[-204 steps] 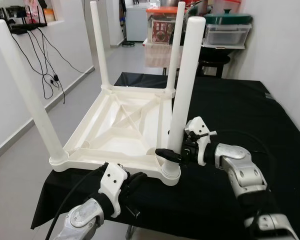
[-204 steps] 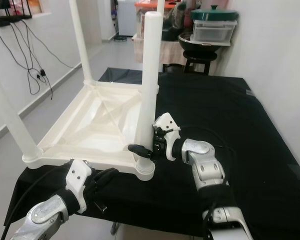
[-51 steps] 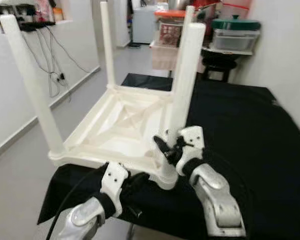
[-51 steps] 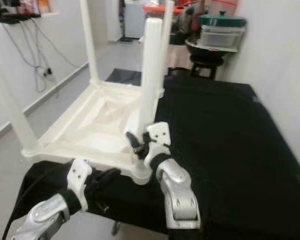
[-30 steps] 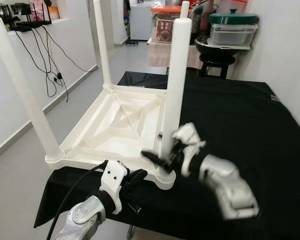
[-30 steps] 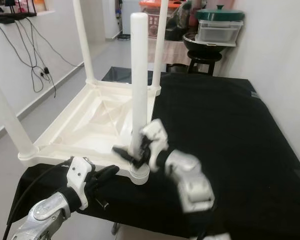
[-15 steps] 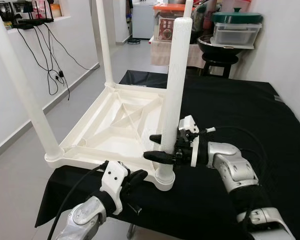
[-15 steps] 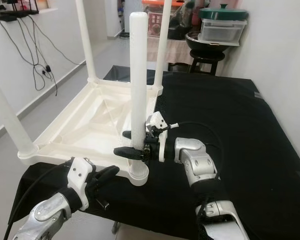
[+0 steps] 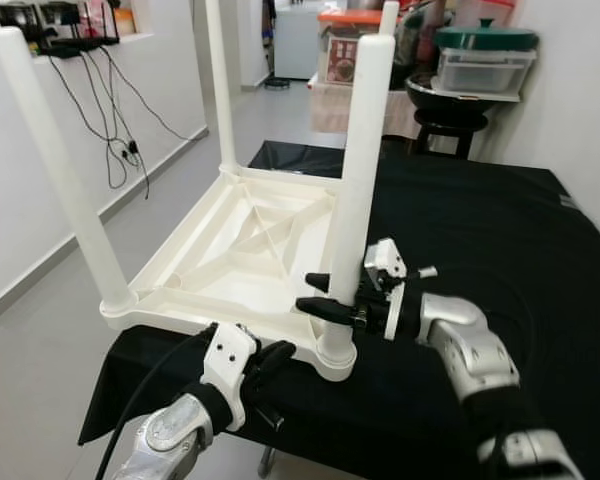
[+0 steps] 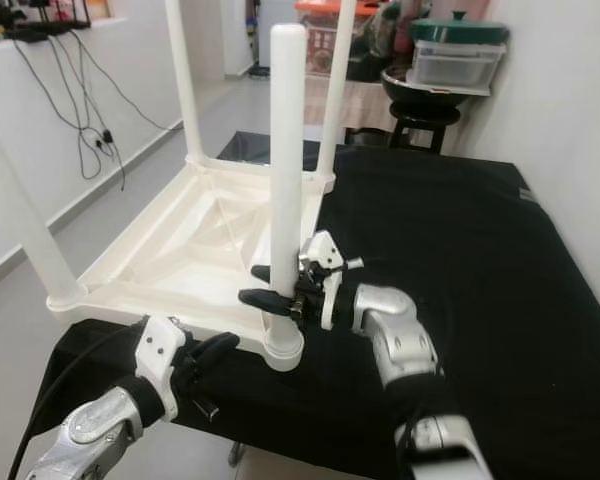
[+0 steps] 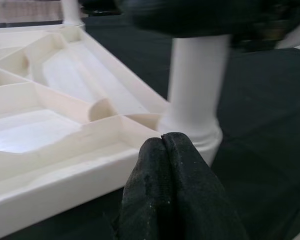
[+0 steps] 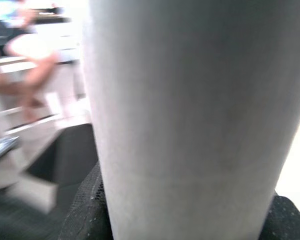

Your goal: Building children table

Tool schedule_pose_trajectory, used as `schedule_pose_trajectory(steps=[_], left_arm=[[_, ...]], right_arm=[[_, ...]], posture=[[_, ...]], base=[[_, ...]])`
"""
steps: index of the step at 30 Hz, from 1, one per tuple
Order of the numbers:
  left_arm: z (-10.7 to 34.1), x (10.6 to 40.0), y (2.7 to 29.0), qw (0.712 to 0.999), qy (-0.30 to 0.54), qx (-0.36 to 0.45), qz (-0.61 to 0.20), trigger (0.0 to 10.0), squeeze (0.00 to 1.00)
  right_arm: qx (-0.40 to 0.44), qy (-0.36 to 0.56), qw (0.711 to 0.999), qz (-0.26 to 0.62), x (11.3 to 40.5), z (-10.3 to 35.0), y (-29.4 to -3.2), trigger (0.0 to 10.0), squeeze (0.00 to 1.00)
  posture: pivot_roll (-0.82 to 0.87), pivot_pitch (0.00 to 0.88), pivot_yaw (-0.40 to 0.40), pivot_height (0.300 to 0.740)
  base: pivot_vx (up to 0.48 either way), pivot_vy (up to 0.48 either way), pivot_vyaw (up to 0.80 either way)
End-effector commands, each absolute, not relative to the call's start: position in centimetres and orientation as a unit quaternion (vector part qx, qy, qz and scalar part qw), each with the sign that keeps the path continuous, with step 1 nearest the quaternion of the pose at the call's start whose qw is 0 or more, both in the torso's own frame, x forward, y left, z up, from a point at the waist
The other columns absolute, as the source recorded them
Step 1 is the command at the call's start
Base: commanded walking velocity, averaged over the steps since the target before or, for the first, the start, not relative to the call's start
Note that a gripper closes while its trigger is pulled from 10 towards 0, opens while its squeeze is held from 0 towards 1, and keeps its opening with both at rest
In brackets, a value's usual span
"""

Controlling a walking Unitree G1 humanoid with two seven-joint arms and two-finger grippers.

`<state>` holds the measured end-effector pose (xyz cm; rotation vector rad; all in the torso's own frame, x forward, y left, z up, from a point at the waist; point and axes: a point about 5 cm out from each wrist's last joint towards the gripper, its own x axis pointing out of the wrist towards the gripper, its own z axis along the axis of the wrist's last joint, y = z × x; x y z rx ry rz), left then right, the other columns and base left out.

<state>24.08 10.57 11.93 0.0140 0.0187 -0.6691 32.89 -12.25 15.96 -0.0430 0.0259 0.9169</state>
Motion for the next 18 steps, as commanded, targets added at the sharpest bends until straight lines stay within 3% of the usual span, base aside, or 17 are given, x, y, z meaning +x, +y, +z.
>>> schedule_pose_trajectory(steps=[1, 2, 4, 7, 10, 16, 17, 18], left_arm=[[12.2, 24.0, 10.6, 0.944, 0.003, 0.006, -0.329, 10.0, 0.0], [12.2, 23.9, 10.7, 0.944, 0.003, 0.008, -0.329, 10.0, 0.0], [12.2, 24.0, 10.9, 0.945, 0.004, 0.01, -0.328, 10.0, 0.0], [12.2, 24.0, 11.1, 0.945, 0.005, 0.011, -0.326, 10.0, 0.0], [12.1, 24.2, 11.0, 0.942, 0.007, 0.013, -0.335, 10.0, 0.0], [12.1, 24.3, 11.0, 0.945, 0.006, 0.012, -0.327, 10.0, 0.0], [12.1, 24.3, 10.9, 0.945, 0.005, 0.012, -0.326, 10.0, 0.0], [12.1, 24.3, 10.9, 0.945, 0.006, 0.012, -0.326, 10.0, 0.0]], right_arm=[[-0.041, 0.04, 0.925, 0.374, 33.2, 15.1, -13.3, 0.0, 0.0], [-0.026, 0.06, 0.958, 0.28, 31.4, 13.7, -12.2, 0.0, 0.0], [-0.02, 0.071, 0.97, 0.23, 30.2, 13.6, -11.5, 0.0, 0.05], [-0.006, 0.075, 0.984, 0.162, 29.5, 13.9, -11.7, 0.0, 0.04], [0.001, 0.08, 0.983, 0.166, 30.1, 13.7, -12.0, 0.0, 0.04], [-0.001, 0.07, 0.977, 0.203, 29.7, 14.2, -10.0, 0.0, 0.0], [0.005, 0.071, 0.974, 0.215, 29.6, 14.4, -9.5, 9.7, 0.0], [0.014, 0.067, 0.969, 0.237, 29.6, 14.7, -9.1, 10.0, 1.0]], posture=[[-0.02, 0.0, -0.056, 0.74], [-0.01, 0.0, -0.061, 0.74], [-0.03, 0.0, -0.045, 0.74], [-0.04, 0.0, -0.035, 0.74], [-0.03, 0.0, -0.045, 0.74], [-0.03, 0.0, -0.044, 0.74], [-0.03, 0.0, -0.045, 0.74], [-0.03, 0.0, -0.044, 0.74]], base=[[0.0, 0.0, 0.0], [0.0, 0.0, 0.0], [0.0, 0.0, 0.0], [0.0, 0.0, 0.0], [0.0, 0.0, 0.0], [0.0, 0.0, 0.0], [0.0, 0.0, 0.0], [0.0, 0.0, 0.0]])
